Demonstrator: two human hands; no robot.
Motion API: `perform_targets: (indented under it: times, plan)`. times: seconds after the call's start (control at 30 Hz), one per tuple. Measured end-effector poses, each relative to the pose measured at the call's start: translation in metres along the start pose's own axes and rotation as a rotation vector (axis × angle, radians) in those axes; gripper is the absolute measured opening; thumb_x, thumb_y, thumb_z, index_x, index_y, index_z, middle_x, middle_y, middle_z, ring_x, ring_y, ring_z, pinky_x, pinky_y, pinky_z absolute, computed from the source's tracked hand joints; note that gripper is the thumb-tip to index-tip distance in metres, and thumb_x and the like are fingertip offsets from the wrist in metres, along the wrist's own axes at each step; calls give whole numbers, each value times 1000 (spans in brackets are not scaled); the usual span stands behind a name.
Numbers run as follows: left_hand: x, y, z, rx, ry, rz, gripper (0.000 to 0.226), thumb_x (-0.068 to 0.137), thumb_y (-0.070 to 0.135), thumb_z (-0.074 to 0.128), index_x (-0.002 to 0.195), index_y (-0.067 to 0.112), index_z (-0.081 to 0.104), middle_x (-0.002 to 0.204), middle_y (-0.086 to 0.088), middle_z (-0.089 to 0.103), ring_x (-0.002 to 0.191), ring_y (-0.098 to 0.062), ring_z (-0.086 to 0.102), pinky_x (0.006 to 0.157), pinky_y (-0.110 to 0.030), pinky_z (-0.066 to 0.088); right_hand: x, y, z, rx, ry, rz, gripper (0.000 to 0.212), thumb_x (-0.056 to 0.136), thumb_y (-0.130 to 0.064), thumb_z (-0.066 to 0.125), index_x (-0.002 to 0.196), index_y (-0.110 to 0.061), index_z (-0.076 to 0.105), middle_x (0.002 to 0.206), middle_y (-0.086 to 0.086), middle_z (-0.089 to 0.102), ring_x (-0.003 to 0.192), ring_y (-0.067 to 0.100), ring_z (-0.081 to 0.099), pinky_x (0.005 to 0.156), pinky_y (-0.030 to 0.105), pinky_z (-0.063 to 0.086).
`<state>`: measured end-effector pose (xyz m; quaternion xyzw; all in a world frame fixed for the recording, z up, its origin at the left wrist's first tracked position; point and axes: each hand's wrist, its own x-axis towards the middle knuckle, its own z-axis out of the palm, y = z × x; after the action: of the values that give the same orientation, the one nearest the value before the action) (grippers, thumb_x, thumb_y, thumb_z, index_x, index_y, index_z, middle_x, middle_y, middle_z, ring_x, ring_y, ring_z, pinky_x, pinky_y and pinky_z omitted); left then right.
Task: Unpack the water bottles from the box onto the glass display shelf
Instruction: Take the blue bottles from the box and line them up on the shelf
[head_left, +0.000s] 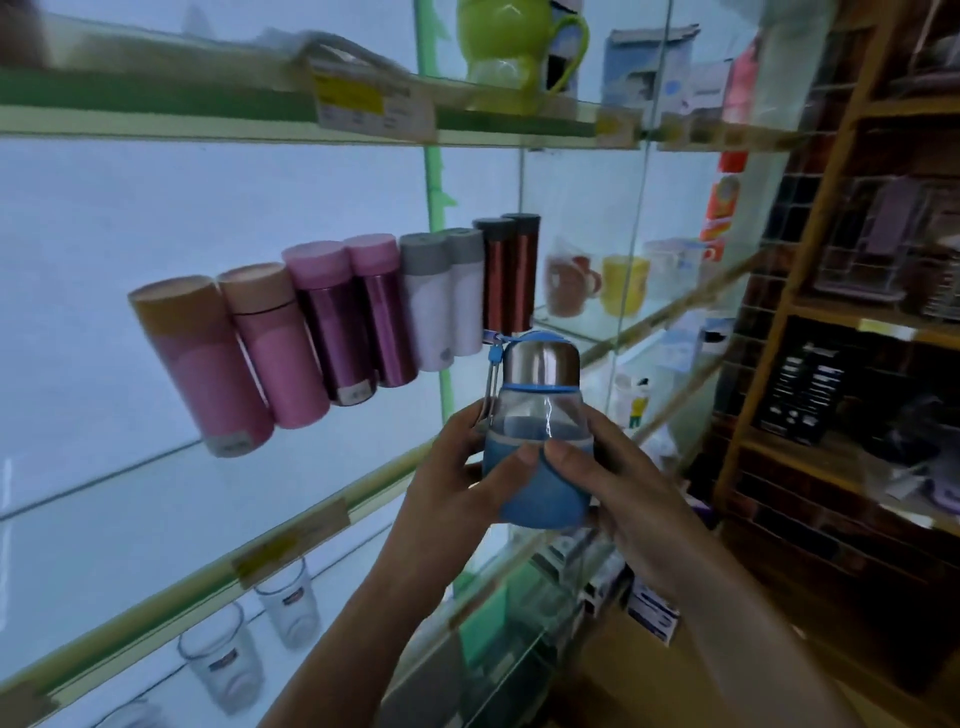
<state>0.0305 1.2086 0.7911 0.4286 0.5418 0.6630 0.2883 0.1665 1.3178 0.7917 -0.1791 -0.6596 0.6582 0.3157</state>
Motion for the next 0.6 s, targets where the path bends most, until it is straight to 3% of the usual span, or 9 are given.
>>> perform_targets:
  times: [0.2, 0.27, 0.37, 0.47, 0.6]
  plan:
    - [-14, 17, -30, 39, 129, 33, 48, 87, 33, 76, 132, 35, 59, 120, 0, 72, 109, -25, 71, 88, -46, 61, 24, -5, 30, -16, -146, -18, 68, 82, -43, 71, 147, -38, 52, 138, -9, 67, 121, 14, 68, 92, 40, 62]
    - [-22, 25, -42, 59, 173, 49, 44, 89, 31, 75, 130, 33, 60, 119, 0, 72, 106, -25, 71, 86, -44, 61, 31, -7, 46, 1, -194, -35, 70, 79, -44, 71, 146, -40, 51, 136, -11, 68, 121, 12, 67, 89, 37, 62]
    - [-35, 36, -62, 96, 261, 68, 42, 86, 32, 72, 127, 34, 62, 117, 1, 72, 105, -24, 72, 84, -43, 62, 37, -11, 74, 15, -279, -67, 63, 75, -45, 71, 136, -46, 56, 127, -15, 71, 116, 9, 69, 83, 33, 62]
    - [-47, 44, -80, 129, 333, 80, 39, 91, 25, 70, 128, 34, 60, 116, 3, 72, 104, -22, 72, 83, -42, 63, 44, -13, 98, 16, -353, -67, 53, 83, -41, 74, 134, -44, 59, 128, -11, 71, 119, 15, 68, 90, 41, 62]
    - [-67, 55, -106, 183, 413, 85, 45, 88, 33, 70, 131, 38, 57, 119, 7, 70, 105, -18, 71, 84, -41, 63, 50, -12, 133, 6, -437, -57, 49, 90, -39, 73, 137, -37, 58, 131, -7, 69, 122, 20, 67, 96, 51, 60]
